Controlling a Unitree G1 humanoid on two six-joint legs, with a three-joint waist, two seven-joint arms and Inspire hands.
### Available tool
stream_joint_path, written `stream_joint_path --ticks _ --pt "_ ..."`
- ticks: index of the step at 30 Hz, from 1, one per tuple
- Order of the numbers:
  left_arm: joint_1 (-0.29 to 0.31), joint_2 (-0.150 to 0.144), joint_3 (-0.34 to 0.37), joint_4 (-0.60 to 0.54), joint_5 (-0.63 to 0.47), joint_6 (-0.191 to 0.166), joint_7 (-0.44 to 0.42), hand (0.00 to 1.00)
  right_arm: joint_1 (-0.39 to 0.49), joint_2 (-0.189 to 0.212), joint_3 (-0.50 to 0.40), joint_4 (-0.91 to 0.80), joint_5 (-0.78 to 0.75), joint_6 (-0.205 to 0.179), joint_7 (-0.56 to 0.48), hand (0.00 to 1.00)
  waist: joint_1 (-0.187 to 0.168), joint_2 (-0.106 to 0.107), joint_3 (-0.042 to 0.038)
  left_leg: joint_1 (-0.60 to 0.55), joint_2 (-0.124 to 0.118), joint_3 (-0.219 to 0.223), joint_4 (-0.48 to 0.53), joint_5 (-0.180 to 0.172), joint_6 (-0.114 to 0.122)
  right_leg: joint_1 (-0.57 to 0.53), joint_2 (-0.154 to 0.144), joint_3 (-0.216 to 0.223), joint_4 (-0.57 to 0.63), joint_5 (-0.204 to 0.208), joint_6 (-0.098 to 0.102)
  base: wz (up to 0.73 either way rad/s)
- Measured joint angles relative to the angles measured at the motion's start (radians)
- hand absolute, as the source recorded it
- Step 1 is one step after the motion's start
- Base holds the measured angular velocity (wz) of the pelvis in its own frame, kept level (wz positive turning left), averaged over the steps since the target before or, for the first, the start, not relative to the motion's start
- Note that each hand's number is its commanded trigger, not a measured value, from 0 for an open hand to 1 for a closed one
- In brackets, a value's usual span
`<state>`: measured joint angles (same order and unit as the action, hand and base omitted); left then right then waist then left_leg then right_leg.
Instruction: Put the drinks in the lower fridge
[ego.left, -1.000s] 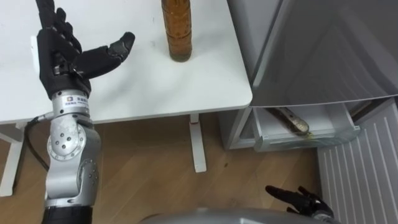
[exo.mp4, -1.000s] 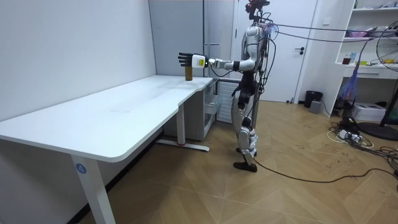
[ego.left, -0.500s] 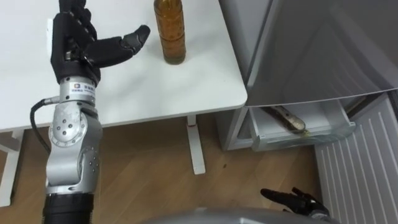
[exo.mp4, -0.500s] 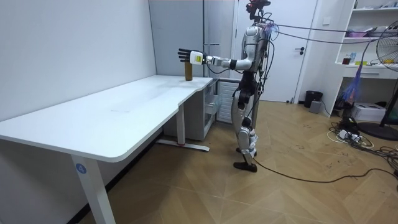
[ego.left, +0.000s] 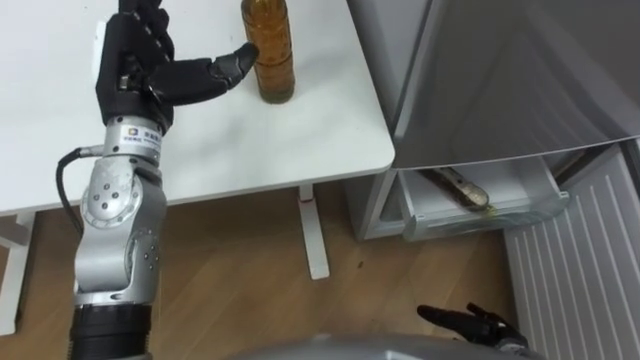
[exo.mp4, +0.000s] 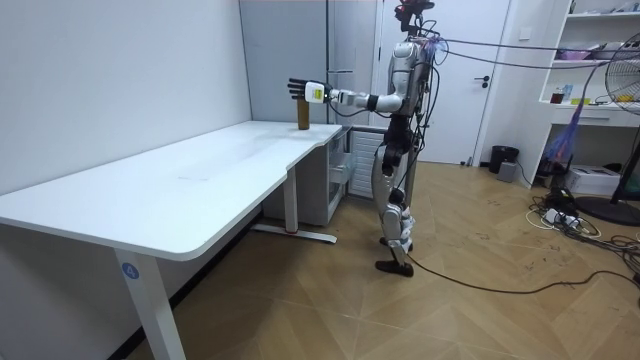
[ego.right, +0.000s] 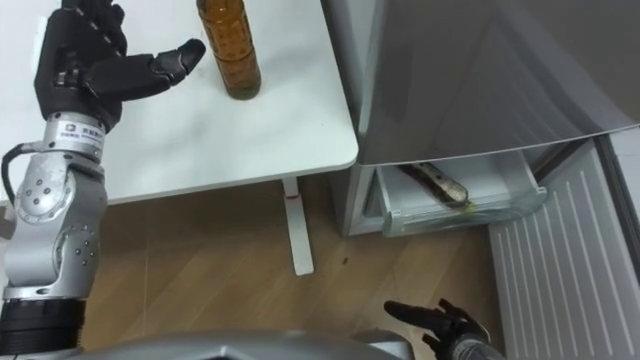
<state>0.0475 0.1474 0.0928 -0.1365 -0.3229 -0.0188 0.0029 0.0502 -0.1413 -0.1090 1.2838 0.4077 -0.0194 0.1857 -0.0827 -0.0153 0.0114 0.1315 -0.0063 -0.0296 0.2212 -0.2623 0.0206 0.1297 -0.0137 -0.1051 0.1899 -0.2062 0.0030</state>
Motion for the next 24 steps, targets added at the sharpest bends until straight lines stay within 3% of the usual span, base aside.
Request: stream_joint_path --ticks 11,17,24 --pt "-0.005 0.001 0.002 0.0 -0.001 0.024 -0.037 0.0 -0.017 0.0 0.0 0.0 -0.026 0.001 -0.001 0.0 -0.005 -0.001 0.0036 -0.008 0.0 0.002 -0.001 0.0 0.0 -0.008 0.0 -0.002 -0.002 0.0 0.0 0.0" --pt "-0.045 0.001 0.002 0.0 -0.001 0.045 -0.063 0.0 -0.019 0.0 0.0 -0.019 -0.029 0.02 0.008 0.0 -0.017 0.0 0.0026 -0.007 0.0 0.006 -0.001 0.0 0.0 -0.009 0.0 0.002 -0.002 0.0 0.0 -0.01" --pt "-0.056 0.001 0.0 0.024 -0.002 0.077 -0.087 0.0 -0.019 -0.001 0.001 -0.046 -0.043 0.026 0.006 0.0 -0.023 0.002 -0.0006 0.005 0.008 0.046 -0.001 0.0 0.0 -0.003 0.002 0.018 -0.002 0.0 0.0 -0.07"
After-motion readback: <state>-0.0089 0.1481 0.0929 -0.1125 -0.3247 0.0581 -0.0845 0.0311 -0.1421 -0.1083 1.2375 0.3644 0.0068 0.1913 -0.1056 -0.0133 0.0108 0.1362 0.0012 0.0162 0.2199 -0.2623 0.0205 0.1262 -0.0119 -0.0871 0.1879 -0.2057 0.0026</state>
